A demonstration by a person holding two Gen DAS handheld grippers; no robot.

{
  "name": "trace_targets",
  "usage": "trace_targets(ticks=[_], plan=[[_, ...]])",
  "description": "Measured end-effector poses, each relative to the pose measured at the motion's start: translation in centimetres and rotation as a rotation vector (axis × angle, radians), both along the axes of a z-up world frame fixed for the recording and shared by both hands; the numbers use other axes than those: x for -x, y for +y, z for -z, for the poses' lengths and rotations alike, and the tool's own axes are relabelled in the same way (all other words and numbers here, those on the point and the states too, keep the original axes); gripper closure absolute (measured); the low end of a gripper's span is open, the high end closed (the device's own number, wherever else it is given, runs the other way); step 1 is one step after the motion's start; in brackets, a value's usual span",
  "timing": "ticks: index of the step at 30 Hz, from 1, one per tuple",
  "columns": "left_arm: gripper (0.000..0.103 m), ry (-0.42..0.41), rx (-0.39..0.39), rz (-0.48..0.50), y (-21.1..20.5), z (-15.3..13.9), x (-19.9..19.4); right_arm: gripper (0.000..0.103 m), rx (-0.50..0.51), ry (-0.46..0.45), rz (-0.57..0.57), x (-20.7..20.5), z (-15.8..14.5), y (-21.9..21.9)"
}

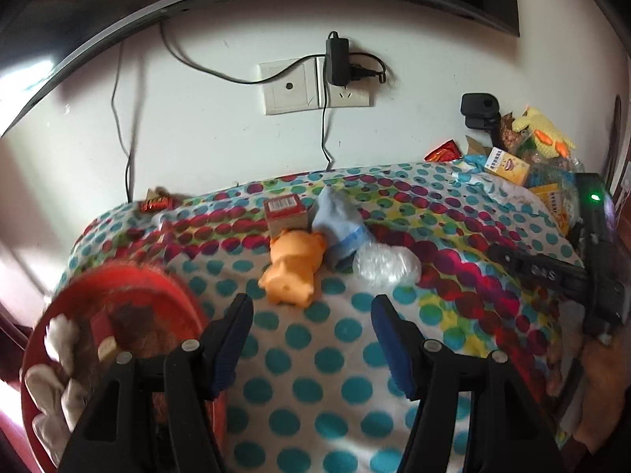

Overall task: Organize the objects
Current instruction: 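Grasp the orange rubber toy with the left gripper, then carry the orange toy with the left gripper into the red tray and release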

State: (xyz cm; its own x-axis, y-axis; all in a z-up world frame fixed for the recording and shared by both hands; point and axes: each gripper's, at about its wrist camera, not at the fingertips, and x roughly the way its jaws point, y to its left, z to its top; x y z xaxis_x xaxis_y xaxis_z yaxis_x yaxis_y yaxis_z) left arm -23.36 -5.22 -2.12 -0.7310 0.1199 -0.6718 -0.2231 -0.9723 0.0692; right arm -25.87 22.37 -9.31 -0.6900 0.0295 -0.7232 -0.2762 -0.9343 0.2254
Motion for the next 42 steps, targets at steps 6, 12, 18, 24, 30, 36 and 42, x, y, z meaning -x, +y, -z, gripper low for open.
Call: trace_targets(ticks=[6, 12, 18, 24, 30, 36, 42], plan=[[0.039, -0.112, 0.100, -0.072, 2.0, 2.4, 6.8, 0.002, 0.026, 0.004, -0.006, 0.0, 0.1, 0.2], [0.039, -0.190, 0.138, -0.118, 2.0, 5.3, 10.8, 0.002, 0.048, 0.009, -0.019, 0.0, 0.2, 0.3], [0.059, -0.196, 0.115, -0.127, 2.0, 5.7, 11.2, 0.002, 0.061, 0.006, -0.035, 0.2, 0.3, 0.2], [0.064, -0.105, 0.050, -0.093, 1.9, 2.5, 8.5, 0.002, 0.059, 0.005, -0.035, 0.2, 0.3, 0.2], [0.064, 0.017, 0.077, -0.125, 1.3, -2.5, 5.7, 0.002, 0.049, 0.000, -0.031, 0.2, 0.3, 0.1], [0.064, 0.132, 0.150, -0.192, -0.7, -6.5, 3.3, 0.002, 0.032, -0.007, -0.029, 0.2, 0.4, -0.1], [0.064, 0.172, 0.173, -0.240, -4.1, -8.9, 1.3, 0.002, 0.030, -0.008, -0.030, 0.3, 0.5, -0.1]])
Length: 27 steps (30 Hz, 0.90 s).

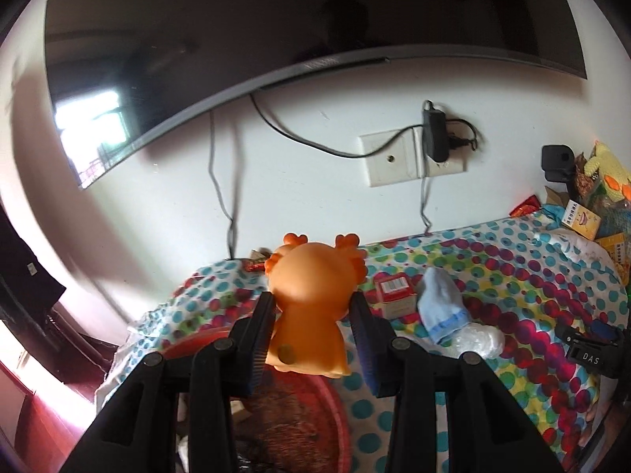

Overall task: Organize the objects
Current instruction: 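Carry the orange toy with the left gripper into the red tray and release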

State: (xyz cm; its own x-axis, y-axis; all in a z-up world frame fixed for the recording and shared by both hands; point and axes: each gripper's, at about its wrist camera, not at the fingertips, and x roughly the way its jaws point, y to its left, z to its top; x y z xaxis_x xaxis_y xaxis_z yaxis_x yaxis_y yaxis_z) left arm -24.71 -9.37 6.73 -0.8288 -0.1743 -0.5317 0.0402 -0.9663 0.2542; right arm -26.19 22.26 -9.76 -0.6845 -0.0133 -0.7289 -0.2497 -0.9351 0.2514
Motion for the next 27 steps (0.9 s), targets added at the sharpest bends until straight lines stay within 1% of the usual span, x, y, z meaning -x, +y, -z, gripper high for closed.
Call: trace_targets(ticks=[6, 11, 16, 22, 25, 27], plan=[[0.064, 0.004, -0.008, -0.055, -3.5, -0.7, -1.1, 0.002, -0.009, -0.003, -0.005, 0.0, 0.0, -0.1], [0.063, -0.010, -0.010, -0.093, -5.7, -0.4, -1.5, 0.001, 0.002, -0.005, -0.006, 0.0, 0.1, -0.2], [0.063, -0.022, -0.021, -0.124, -7.9, 0.0, -1.7, 0.001, -0.011, -0.008, -0.008, 0.1, 0.1, -0.3], [0.063, -0.041, -0.084, -0.184, -12.6, -0.1, -2.0, 0.001, -0.007, -0.008, -0.008, 0.1, 0.1, -0.3], [0.063, -0.055, -0.131, -0.219, -15.9, -0.1, -2.5, 0.001, -0.004, -0.006, -0.008, 0.0, 0.1, -0.3], [0.063, -0.056, -0.130, -0.249, -17.9, 0.2, -3.0, 0.001, 0.002, -0.005, -0.008, 0.0, 0.1, -0.3]])
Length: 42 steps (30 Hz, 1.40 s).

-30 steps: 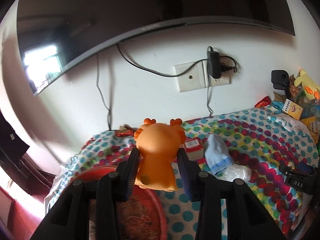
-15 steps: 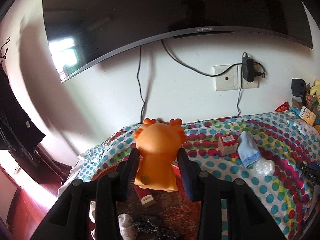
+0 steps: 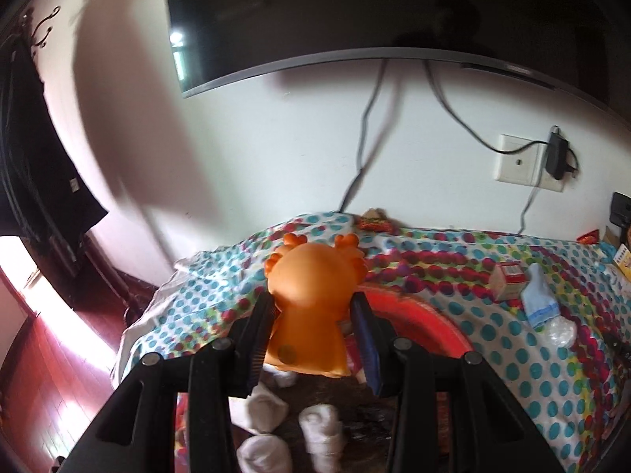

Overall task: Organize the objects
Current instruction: 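Carry the orange toy with the left gripper into the red tray and release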

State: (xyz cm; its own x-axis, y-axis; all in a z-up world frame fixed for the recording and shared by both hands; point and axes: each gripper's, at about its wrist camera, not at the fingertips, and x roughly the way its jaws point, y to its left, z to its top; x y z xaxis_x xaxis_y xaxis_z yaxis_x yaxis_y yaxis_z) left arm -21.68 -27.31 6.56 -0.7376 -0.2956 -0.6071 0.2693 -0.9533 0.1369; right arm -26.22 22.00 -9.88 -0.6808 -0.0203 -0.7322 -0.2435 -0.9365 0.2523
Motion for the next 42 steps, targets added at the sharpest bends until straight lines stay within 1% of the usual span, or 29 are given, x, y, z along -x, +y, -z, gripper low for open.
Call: trace_targets(ticks=[2, 5, 9, 12, 15, 17, 19, 21, 23, 26, 28, 30, 32, 33, 35, 36, 38, 39, 42], plan=[[0.063, -0.003, -0.004, -0.031, -2.1, 0.4, -0.7, 0.001, 0.007, 0.002, 0.000, 0.0, 0.0, 0.1], [0.062, -0.015, -0.077, -0.084, -6.0, 1.0, -2.5, 0.001, 0.016, 0.002, -0.004, 0.0, 0.1, 0.1], [0.062, -0.009, -0.063, -0.099, -8.4, 1.9, -6.8, 0.001, 0.021, 0.004, -0.003, -0.1, 0.1, 0.2], [0.062, -0.016, -0.073, -0.097, -9.1, 3.1, -9.9, 0.000, 0.021, 0.004, -0.009, 0.0, 0.1, 0.2], [0.062, -0.036, -0.041, -0.096, -9.0, 4.9, -11.9, 0.000, 0.030, 0.007, -0.011, -0.1, 0.1, 0.2], [0.062, -0.047, -0.048, -0.079, -8.5, 6.1, -12.9, 0.000, 0.029, 0.005, -0.012, -0.1, 0.1, 0.2], [0.062, -0.060, -0.037, -0.052, -7.6, 7.0, -13.5, 0.000, 0.025, 0.003, -0.015, -0.1, 0.1, 0.1], [0.062, -0.052, -0.031, -0.014, -6.1, 7.4, -13.5, 0.000, 0.018, -0.001, -0.015, -0.1, 0.0, 0.0], [0.061, -0.043, -0.044, 0.012, -4.9, 7.2, -12.4, 0.000, 0.011, -0.006, -0.015, 0.0, 0.0, -0.1], [0.061, -0.036, -0.106, 0.033, -3.7, 6.2, -9.3, 0.000, 0.009, -0.008, -0.016, 0.0, 0.0, -0.2], [0.061, -0.052, -0.129, 0.049, -3.0, 5.8, -6.6, 0.000, 0.008, -0.008, -0.016, 0.1, 0.0, -0.2], [0.061, -0.089, -0.134, 0.046, -2.6, 5.8, -3.6, 0.000, 0.004, -0.010, -0.016, 0.1, 0.0, -0.3], [0.061, -0.122, -0.155, 0.028, -2.8, 6.3, -1.1, 0.000, 0.004, -0.010, -0.014, 0.1, 0.1, -0.3], [0.061, -0.143, -0.156, 0.012, -2.9, 6.6, 0.3, 0.000, 0.006, -0.009, -0.013, 0.1, 0.1, -0.3], [0.061, -0.162, -0.131, -0.006, -2.8, 7.1, 2.0, 0.000, 0.004, -0.011, -0.014, 0.1, 0.1, -0.2], [0.061, -0.176, -0.110, -0.006, -2.7, 7.3, 3.2, 0.000, 0.007, -0.009, -0.015, 0.1, 0.1, -0.2], [0.061, -0.199, -0.068, -0.012, -2.7, 7.7, 4.2, 0.000, 0.016, -0.004, -0.014, 0.1, 0.2, -0.1], [0.061, -0.211, -0.061, -0.015, -2.9, 7.9, 5.1, 0.000, 0.019, -0.002, -0.014, 0.1, 0.2, -0.1], [0.060, -0.234, -0.077, -0.029, -3.6, 8.5, 6.7, 0.000, 0.022, -0.001, -0.015, 0.0, 0.2, 0.0]])
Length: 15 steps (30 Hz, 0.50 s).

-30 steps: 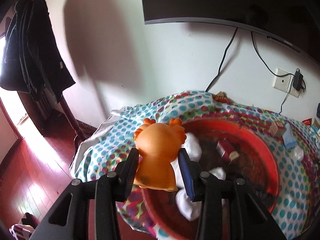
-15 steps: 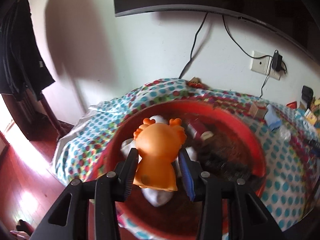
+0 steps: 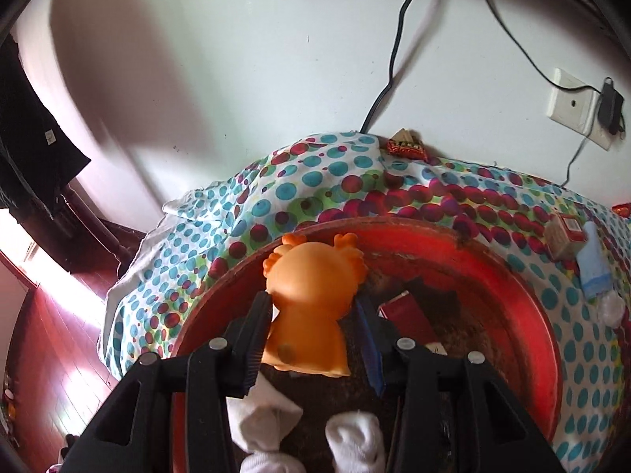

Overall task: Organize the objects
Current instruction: 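Carry the orange toy with the left gripper into the red tray and release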

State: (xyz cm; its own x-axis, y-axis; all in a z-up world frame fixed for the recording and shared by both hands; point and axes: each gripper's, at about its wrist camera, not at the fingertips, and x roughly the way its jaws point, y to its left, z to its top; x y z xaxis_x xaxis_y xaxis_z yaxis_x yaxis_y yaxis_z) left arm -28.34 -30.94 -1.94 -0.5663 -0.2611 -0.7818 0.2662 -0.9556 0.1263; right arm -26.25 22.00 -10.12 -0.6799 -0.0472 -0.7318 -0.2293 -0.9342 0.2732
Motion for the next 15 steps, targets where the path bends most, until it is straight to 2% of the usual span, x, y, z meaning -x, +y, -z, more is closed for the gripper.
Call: trace_targets(ticks=[5, 12, 15], plan=[[0.060, -0.040, -0.026, 0.000, 0.2, 1.5, 2.1, 0.000, 0.001, 0.000, 0.000, 0.0, 0.0, 0.0], [0.059, -0.076, -0.006, -0.002, 0.8, 3.4, 3.6, 0.000, 0.002, 0.001, 0.000, -0.1, -0.1, -0.1], [0.058, -0.101, -0.035, 0.006, 0.7, 4.3, 3.7, 0.000, 0.000, 0.000, 0.000, -0.1, -0.1, 0.0]])
